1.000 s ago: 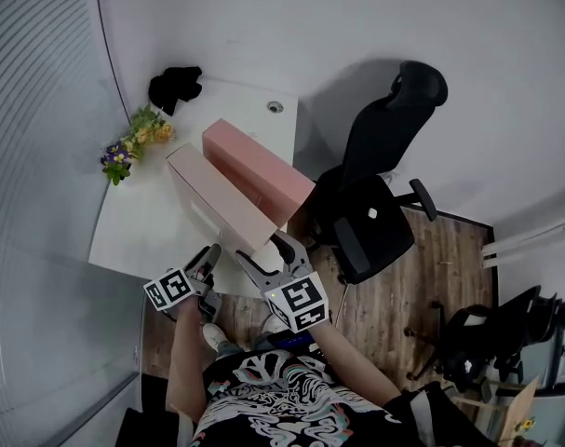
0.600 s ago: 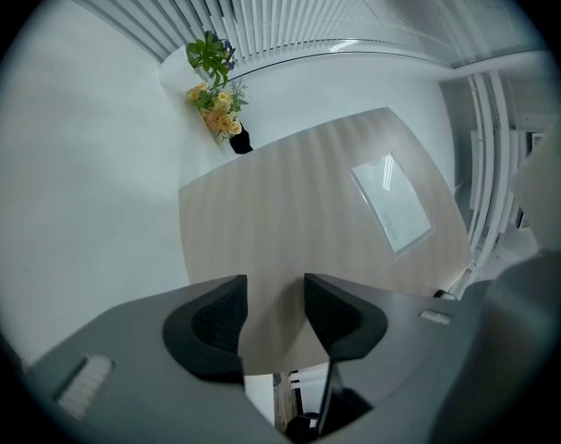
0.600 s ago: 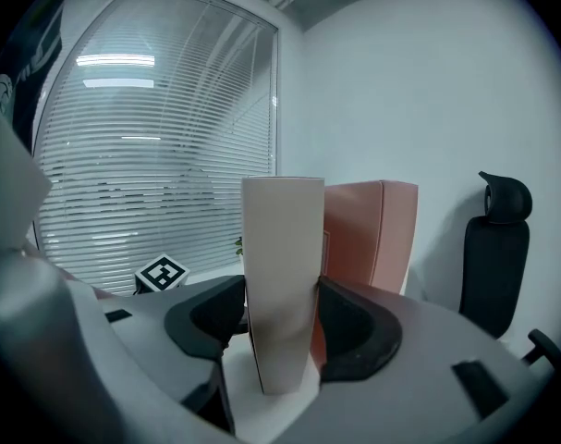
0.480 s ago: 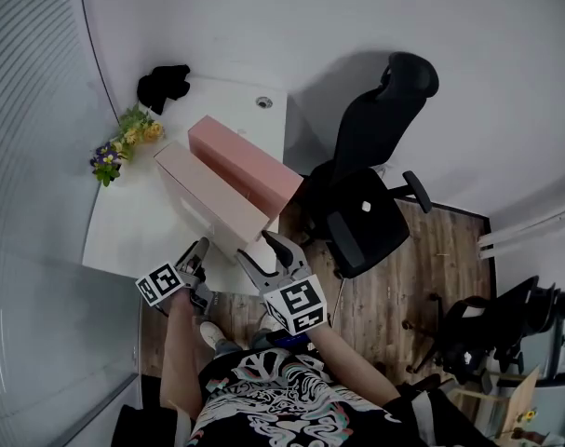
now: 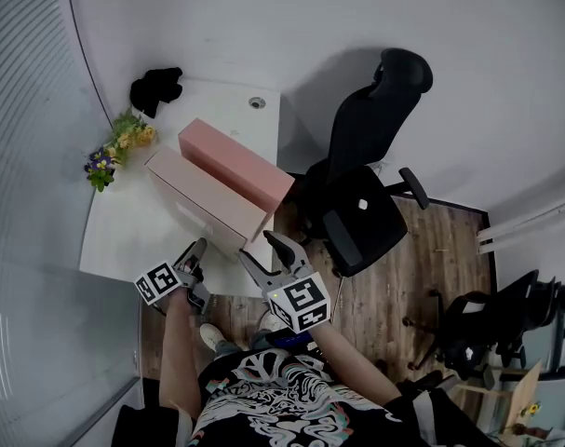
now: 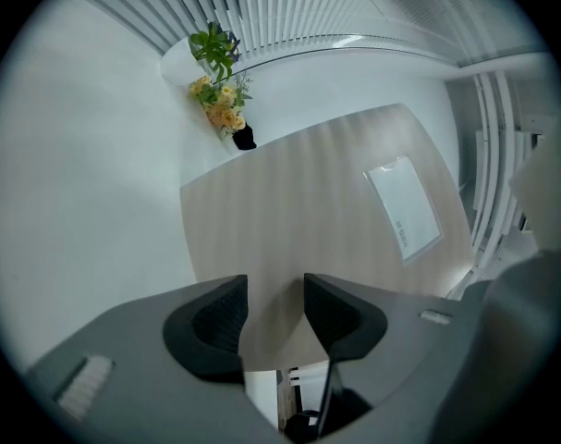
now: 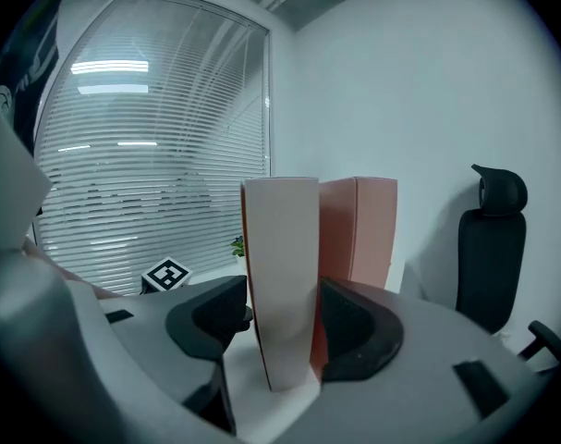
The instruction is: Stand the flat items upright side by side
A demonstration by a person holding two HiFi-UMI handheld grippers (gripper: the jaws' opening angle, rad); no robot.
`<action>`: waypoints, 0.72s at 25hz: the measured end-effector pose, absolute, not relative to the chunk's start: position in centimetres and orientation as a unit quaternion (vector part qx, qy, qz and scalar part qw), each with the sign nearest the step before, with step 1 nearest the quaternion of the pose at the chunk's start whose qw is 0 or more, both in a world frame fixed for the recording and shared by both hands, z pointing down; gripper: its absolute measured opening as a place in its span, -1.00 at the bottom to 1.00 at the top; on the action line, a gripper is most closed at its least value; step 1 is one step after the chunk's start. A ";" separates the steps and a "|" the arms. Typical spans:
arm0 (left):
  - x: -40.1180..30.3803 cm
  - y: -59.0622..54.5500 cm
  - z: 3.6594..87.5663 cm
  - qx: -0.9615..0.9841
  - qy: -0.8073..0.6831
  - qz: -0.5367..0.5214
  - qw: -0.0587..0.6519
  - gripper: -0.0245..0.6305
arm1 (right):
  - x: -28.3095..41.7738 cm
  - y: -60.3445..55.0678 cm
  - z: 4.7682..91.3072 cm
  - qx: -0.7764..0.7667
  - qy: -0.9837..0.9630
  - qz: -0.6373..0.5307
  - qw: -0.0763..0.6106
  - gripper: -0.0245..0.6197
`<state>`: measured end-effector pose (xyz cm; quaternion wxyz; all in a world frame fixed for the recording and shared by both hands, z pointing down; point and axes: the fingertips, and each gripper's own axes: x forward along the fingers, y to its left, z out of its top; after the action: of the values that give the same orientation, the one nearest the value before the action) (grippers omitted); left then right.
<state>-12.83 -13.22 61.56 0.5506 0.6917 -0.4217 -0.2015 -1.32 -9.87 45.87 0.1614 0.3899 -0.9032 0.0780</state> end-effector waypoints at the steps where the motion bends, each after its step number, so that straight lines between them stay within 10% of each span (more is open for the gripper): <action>1: -12.8 -13.2 61.7 0.691 -0.422 -0.202 0.551 -0.39 | -1.1 -10.1 45.9 0.391 -0.903 0.077 0.162 -0.18; 18: -13.0 -14.4 62.1 0.678 -0.426 -0.213 0.560 -0.40 | -1.9 -11.5 44.8 0.357 -0.922 0.059 0.138 -0.15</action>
<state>-13.03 -14.39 62.14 0.5600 0.6780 -0.4259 -0.2129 -1.92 -11.48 44.77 0.1385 0.3570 -0.9219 0.0585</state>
